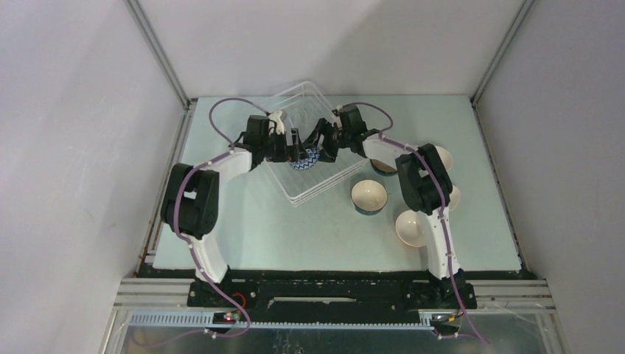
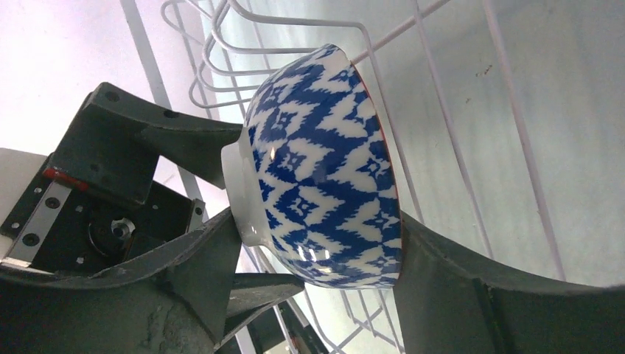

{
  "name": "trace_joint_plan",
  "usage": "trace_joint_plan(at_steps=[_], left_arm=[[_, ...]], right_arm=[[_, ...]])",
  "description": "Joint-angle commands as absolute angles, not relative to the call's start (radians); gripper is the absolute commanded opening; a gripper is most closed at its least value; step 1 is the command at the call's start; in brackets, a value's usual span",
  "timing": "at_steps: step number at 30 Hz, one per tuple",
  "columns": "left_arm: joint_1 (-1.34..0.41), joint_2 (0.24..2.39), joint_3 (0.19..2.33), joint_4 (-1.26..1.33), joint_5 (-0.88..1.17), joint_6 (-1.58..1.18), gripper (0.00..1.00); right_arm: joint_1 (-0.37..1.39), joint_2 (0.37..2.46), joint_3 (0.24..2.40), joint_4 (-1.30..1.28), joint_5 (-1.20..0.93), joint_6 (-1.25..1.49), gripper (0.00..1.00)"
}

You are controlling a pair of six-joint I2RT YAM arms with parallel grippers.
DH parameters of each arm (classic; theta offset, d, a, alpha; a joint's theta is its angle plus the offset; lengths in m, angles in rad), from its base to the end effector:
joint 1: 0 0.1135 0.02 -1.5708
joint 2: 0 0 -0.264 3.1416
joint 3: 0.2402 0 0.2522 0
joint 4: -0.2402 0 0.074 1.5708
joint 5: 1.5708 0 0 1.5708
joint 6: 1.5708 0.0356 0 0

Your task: Unload the bowls from the dish rack

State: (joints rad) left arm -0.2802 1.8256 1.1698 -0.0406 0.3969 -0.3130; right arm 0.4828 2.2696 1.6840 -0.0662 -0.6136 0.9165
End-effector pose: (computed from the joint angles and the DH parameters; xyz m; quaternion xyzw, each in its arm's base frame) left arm 0.3799 -0.1236 0.1986 0.0689 0.8894 -0.2921 0.3448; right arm 0.4414 0.2545 0.1677 0.0530 0.8632 0.4793 0.1492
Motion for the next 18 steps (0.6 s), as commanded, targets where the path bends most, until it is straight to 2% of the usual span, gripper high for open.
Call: trace_joint_plan(at_steps=[1,5,7,9,12,13,18], left_arm=[[-0.307,1.846,1.134,-0.018,0.541,-0.317,0.89],[-0.307,1.839,1.123,-0.005,0.568,-0.313,0.89],[-0.307,1.823,1.112,0.032,0.571,-0.314,0.89],[-0.307,1.794,1.094,0.054,0.573,-0.316,0.9],[-0.307,1.73,1.057,0.092,0.564,-0.325,0.9],[-0.307,1.7,1.042,0.114,0.558,-0.331,0.91],[-0.307,1.645,0.955,0.287,0.583,-0.393,0.92]], right_arm=[[0.487,2.225,1.663,0.039,-0.686,1.065,0.75],[0.492,2.234,1.732,-0.087,-0.656,0.995,0.63],[0.49,2.236,1.725,-0.053,-0.685,1.014,0.45],[0.482,2.209,1.675,0.052,-0.703,1.051,0.18],[0.466,2.145,1.606,0.146,-0.7,1.078,0.09],[0.463,2.125,1.601,0.145,-0.694,1.072,0.01],[0.457,2.06,1.572,0.218,-0.718,1.083,0.0]])
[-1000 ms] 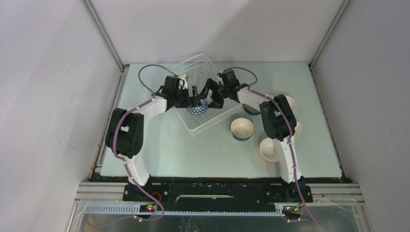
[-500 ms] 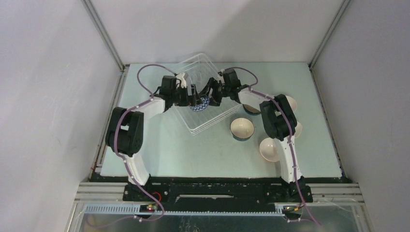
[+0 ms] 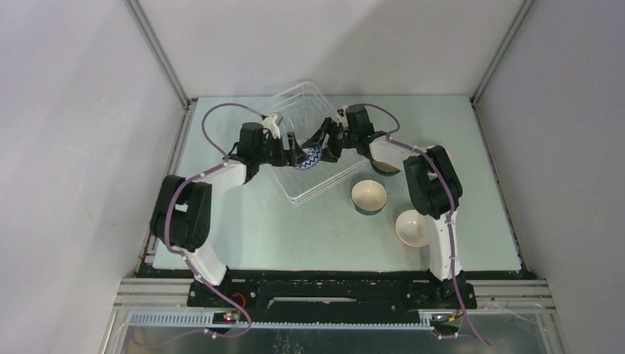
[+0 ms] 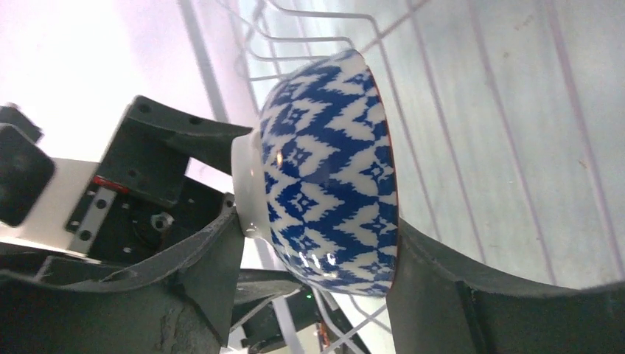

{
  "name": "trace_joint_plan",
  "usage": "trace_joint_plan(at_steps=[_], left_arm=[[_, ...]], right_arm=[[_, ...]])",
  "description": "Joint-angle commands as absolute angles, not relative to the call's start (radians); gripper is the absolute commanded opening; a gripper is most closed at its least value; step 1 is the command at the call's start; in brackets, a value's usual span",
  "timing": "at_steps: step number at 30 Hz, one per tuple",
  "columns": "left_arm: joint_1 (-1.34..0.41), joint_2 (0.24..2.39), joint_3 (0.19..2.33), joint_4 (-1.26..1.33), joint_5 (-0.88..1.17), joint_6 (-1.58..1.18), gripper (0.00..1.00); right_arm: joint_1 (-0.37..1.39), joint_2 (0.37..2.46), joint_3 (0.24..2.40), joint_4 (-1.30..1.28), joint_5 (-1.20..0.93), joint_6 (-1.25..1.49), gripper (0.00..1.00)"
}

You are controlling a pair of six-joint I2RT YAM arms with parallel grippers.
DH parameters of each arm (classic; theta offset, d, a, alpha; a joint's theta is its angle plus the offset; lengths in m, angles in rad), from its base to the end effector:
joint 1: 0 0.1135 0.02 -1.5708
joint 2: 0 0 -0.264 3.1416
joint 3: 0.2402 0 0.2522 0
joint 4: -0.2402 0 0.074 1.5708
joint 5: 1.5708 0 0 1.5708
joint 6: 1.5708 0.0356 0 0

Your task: Unload the bowls from the dish rack

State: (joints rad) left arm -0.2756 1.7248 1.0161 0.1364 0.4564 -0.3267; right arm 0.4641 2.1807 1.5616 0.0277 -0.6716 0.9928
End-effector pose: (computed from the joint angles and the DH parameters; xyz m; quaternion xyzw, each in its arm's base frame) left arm 0.3562 -0.1170 0.2031 0.0864 0.8577 -0.3280 0.3865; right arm 0.4283 0.2392 0.1798 0.0681 0.8447 0.5126 0.1378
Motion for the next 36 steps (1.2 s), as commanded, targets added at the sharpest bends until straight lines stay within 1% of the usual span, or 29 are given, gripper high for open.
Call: trace_joint_plan(at_steps=[1,4,11,15,17,19,21,22,26,30,33,36], left_arm=[[-0.307,1.65,0.951,0.31,0.601,-0.403,0.92],[-0.307,1.658,0.935,0.372,0.633,-0.44,0.92],[-0.307,1.606,0.899,0.421,0.613,-0.457,0.95],[-0.307,1.645,0.92,0.414,0.619,-0.459,0.95],[-0.307,1.633,0.912,0.42,0.624,-0.467,0.95],[-0.307,1.593,0.898,0.427,0.612,-0.474,0.95],[-0.307,1.528,0.883,0.411,0.584,-0.472,0.95],[-0.308,1.491,0.87,0.395,0.559,-0.47,0.96],[-0.334,1.338,0.84,0.271,0.421,-0.432,0.98],[-0.444,1.208,0.838,0.137,0.251,-0.388,0.99],[-0.513,1.118,0.828,0.071,0.124,-0.389,0.99],[-0.538,1.041,0.808,0.039,0.106,-0.407,0.99]], right_arm=[[0.457,2.058,1.567,0.232,-0.728,1.094,0.0],[0.451,2.028,1.525,0.257,-0.726,1.105,0.0],[0.41,1.993,1.511,0.143,-0.691,1.026,0.0],[0.411,2.021,1.581,-0.045,-0.673,0.936,0.0],[0.403,2.02,1.572,-0.054,-0.668,0.926,0.0],[0.388,2.003,1.581,-0.069,-0.664,0.903,0.0],[0.374,1.974,1.637,-0.16,-0.648,0.838,0.0],[0.371,1.946,1.7,-0.227,-0.626,0.785,0.0],[0.371,1.862,1.908,-0.607,-0.41,0.536,0.0],[0.366,1.836,2.062,-0.931,-0.143,0.398,0.0],[0.363,1.788,2.023,-1.051,0.069,0.393,0.0],[0.346,1.691,1.881,-1.066,0.228,0.438,0.0]])
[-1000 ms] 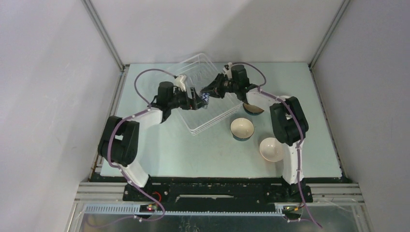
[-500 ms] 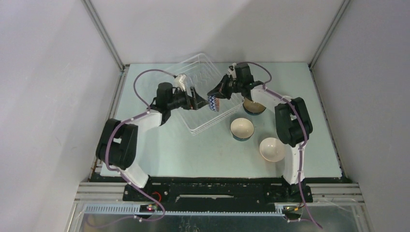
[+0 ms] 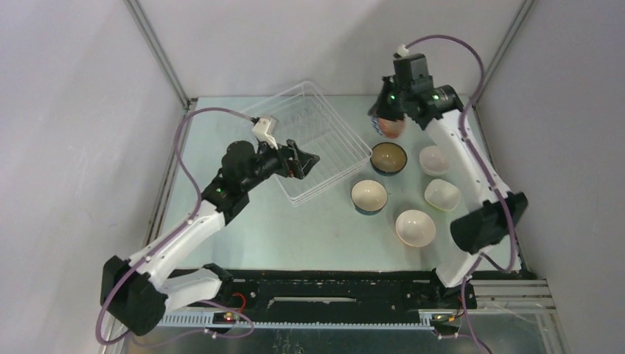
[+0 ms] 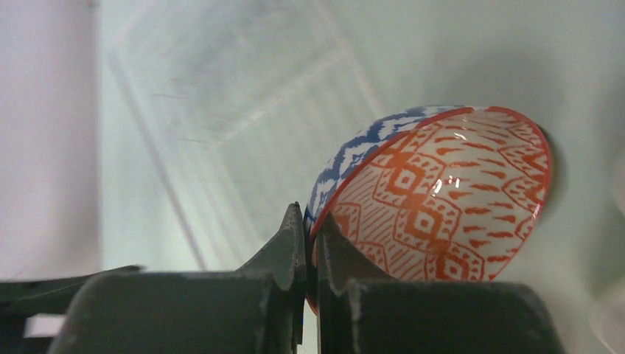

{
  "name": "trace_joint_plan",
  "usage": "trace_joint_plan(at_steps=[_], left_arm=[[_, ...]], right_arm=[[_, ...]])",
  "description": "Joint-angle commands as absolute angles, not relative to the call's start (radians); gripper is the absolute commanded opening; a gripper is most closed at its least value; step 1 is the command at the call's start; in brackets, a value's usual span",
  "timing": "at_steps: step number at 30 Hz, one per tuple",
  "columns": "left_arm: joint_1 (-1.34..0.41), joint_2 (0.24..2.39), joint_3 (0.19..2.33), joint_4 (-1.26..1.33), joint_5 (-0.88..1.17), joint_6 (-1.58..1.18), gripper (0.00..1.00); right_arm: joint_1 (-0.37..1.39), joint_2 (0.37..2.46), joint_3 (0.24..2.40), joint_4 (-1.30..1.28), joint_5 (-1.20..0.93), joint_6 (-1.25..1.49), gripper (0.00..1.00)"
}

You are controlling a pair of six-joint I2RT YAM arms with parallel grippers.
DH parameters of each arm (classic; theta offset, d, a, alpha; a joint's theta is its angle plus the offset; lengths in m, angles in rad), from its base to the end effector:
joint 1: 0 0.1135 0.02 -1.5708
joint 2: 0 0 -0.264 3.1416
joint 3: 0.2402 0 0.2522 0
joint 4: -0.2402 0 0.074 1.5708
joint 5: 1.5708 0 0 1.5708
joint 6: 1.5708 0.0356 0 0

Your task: Unload the bowls from the dish rack

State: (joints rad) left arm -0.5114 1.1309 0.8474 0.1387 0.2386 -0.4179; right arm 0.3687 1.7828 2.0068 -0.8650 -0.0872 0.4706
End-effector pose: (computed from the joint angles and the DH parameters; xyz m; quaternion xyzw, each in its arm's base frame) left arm 0.2287 -0.1380 0.3258 0.1129 0.7466 -0.3715 0.5403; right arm 0.3616 0.1430 0.4190 0.0260 0.8929 0.2181 0.3932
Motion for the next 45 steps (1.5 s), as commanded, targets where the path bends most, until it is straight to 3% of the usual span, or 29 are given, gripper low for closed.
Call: trace_joint_plan(at_steps=[1,7,12,18,26,32,34,37,42,45], left_arm=[[-0.543,1.016,0.803,0.025,0.097,-0.412,0.99],[-0.554,0.857,0.71,0.019,0.005,-0.442,1.0],[-0.555,0.808,0.667,0.016,0.002,-0.467,1.0],[-0.557,0.736,0.606,0.029,-0.068,-0.467,1.0],[-0.557,0.667,0.551,0.022,-0.108,-0.455,1.0],[-0.556,0.668,0.53,0.025,-0.124,-0.455,1.0],[-0.556,0.671,0.529,0.029,-0.13,-0.454,1.0],[-0.557,0.677,0.532,0.032,-0.133,-0.453,1.0],[-0.556,0.69,0.535,0.035,-0.143,-0.455,1.0],[-0.557,0.693,0.538,0.035,-0.158,-0.455,1.0]], right_arm=[[0.322,1.643,1.815,-1.063,0.261,0.456,0.0],[0.128,1.484,1.578,-1.079,0.472,0.593,0.0],[-0.043,1.491,1.482,-1.13,0.556,0.649,0.0],[-0.161,1.583,1.378,-1.035,0.507,0.625,0.0],[-0.19,1.829,1.402,-0.932,0.48,0.563,0.0],[-0.215,1.89,1.393,-0.855,0.394,0.504,0.01],[-0.213,1.884,1.382,-0.834,0.375,0.497,0.08],[-0.213,1.865,1.362,-0.8,0.348,0.488,0.29],[-0.192,1.821,1.338,-0.754,0.31,0.467,0.46],[-0.186,1.781,1.339,-0.767,0.325,0.469,0.65]])
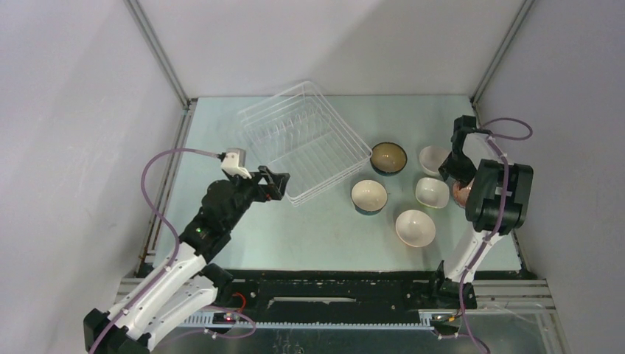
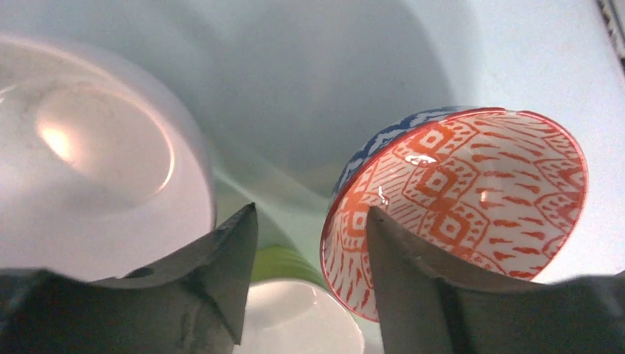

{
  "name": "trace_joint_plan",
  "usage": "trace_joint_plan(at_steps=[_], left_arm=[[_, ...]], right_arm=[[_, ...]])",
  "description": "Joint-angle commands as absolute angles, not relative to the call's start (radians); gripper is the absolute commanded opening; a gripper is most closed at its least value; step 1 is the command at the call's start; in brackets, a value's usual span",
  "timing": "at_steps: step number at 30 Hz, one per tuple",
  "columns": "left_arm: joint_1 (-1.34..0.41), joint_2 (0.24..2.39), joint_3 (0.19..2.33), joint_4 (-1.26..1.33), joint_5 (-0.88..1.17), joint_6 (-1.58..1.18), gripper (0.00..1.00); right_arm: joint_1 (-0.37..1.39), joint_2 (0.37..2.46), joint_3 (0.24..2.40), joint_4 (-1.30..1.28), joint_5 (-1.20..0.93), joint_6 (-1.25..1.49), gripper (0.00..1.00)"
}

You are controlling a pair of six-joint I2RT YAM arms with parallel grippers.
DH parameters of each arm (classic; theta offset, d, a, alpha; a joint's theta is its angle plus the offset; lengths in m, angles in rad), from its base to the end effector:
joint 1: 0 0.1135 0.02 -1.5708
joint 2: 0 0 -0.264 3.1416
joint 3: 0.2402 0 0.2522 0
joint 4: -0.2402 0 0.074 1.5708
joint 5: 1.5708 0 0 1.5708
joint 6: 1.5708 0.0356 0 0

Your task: Unload the bowls from the dish rack

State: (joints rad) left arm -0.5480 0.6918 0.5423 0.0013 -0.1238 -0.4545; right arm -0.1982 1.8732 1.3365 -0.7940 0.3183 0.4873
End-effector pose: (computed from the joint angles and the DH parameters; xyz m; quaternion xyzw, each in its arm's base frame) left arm 0.1525 -0.0879 0.2886 -0.0050 0.7571 -0.2720 0.5939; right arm 0.3561 -0.0829 0.1871 0.3473 0.9169 -0.1387 0.1397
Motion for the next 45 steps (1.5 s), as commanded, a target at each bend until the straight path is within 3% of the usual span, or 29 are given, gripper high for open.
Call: trace_joint_plan(at_steps=[1,2,3,4,11,18,22,29,35,43,45], left_arm=[[-0.556,0.693,0.538,0.035,-0.167,-0.457,1.0],[-0.557,0.692,0.538,0.035,-0.176,-0.459,1.0],[-0.554,0.692,0.538,0.035,-0.185,-0.46,1.0],[-0.555,0.69,0.538,0.034,-0.196,-0.46,1.0],[-0.555,0.653,0.545,0.021,-0.354,-0.378,1.0],[-0.537,0.611,0.423,0.206,-0.641,-0.151,1.0],[-0.433,0.58,0.33,0.315,-0.647,-0.082,1.0],[-0.199,0.633,0.177,0.554,-0.486,-0.05,1.0],[-0.096,0.825,0.109,0.813,-0.408,0.071,1.0],[0.019,1.086,0.131,1.005,-0.228,-0.002,0.97],[0.027,1.173,0.115,1.115,-0.193,-0.002,0.97]], right_arm=[[-0.187,1.759,1.339,-0.773,0.331,0.467,0.69],[-0.188,1.738,1.338,-0.782,0.336,0.466,0.75],[-0.189,1.711,1.338,-0.792,0.339,0.468,0.93],[-0.187,1.677,1.334,-0.797,0.338,0.464,0.99],[-0.014,1.341,1.219,-0.655,0.448,0.394,1.0],[0.132,0.9,0.607,0.13,0.395,0.241,1.0],[0.057,0.762,0.403,0.262,0.27,0.201,1.0],[0.028,0.855,0.246,0.547,0.162,0.067,1.0],[0.008,1.027,0.188,0.795,0.128,0.075,1.0],[0.031,1.372,0.205,1.091,0.075,0.015,1.0],[0.022,1.342,0.222,1.005,0.071,0.025,1.0]])
